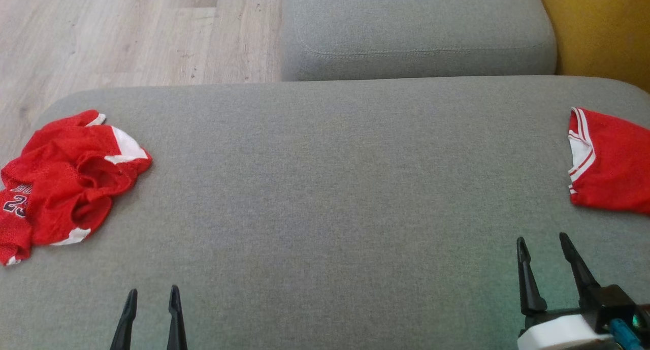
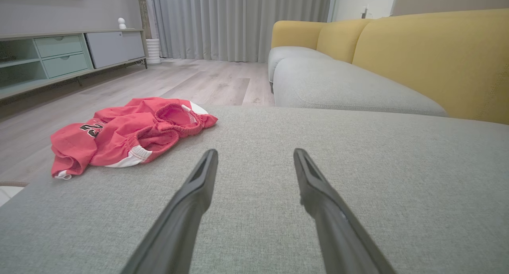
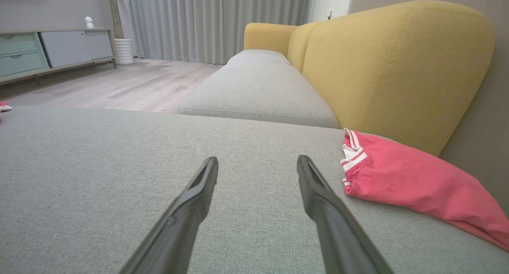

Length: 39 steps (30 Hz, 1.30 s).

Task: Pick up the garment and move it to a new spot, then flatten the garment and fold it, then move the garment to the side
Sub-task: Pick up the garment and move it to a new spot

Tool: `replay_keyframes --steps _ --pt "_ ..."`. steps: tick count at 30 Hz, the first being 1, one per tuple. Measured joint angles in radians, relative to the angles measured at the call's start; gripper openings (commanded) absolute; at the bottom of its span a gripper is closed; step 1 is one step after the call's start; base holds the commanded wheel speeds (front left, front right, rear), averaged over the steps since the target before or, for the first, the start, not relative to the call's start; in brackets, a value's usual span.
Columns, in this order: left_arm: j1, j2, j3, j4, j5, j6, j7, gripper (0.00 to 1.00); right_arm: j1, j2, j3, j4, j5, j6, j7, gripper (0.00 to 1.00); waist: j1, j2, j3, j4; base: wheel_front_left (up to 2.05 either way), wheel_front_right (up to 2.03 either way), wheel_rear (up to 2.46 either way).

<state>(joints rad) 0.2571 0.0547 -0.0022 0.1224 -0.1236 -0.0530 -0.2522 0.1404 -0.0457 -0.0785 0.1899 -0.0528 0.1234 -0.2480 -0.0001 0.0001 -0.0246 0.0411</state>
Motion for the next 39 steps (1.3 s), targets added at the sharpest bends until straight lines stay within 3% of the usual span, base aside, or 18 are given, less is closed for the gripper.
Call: replay_keyframes --steps 9,18,25,32,39 --pt "-0.005 0.0 -0.003 0.006 -0.003 0.0 0.0 1.0 0.014 0.001 0.038 -0.005 0.037 0.0 0.0 1.0 0.0 0.0 0.002 0.039 0.0 0.0 0.0" --pt "0.015 0.0 0.003 0.01 -0.02 0.023 0.0 1.0 0.009 0.002 0.169 0.001 0.088 0.0 0.0 1.0 0.0001 0.0 -0.007 0.227 0.0 0.0 0.0" --pt "0.082 0.0 0.05 0.002 -0.035 0.026 0.0 1.0 -0.009 0.002 0.175 0.003 0.088 0.0 0.0 1.0 0.0 0.0 -0.016 0.35 0.0 0.0 0.0" --pt "0.018 0.001 0.172 -0.038 -0.134 0.003 0.0 1.0 -0.01 0.002 0.185 0.009 0.075 0.0 0.0 1.0 -0.0001 0.0 0.021 0.324 0.0 0.0 0.0" --pt "-0.293 0.07 0.188 0.031 -0.238 -0.059 0.012 1.0 -0.107 -0.03 0.157 -0.029 0.015 0.0 -0.002 1.0 0.0004 0.0 0.184 0.263 0.0 0.0 0.0"
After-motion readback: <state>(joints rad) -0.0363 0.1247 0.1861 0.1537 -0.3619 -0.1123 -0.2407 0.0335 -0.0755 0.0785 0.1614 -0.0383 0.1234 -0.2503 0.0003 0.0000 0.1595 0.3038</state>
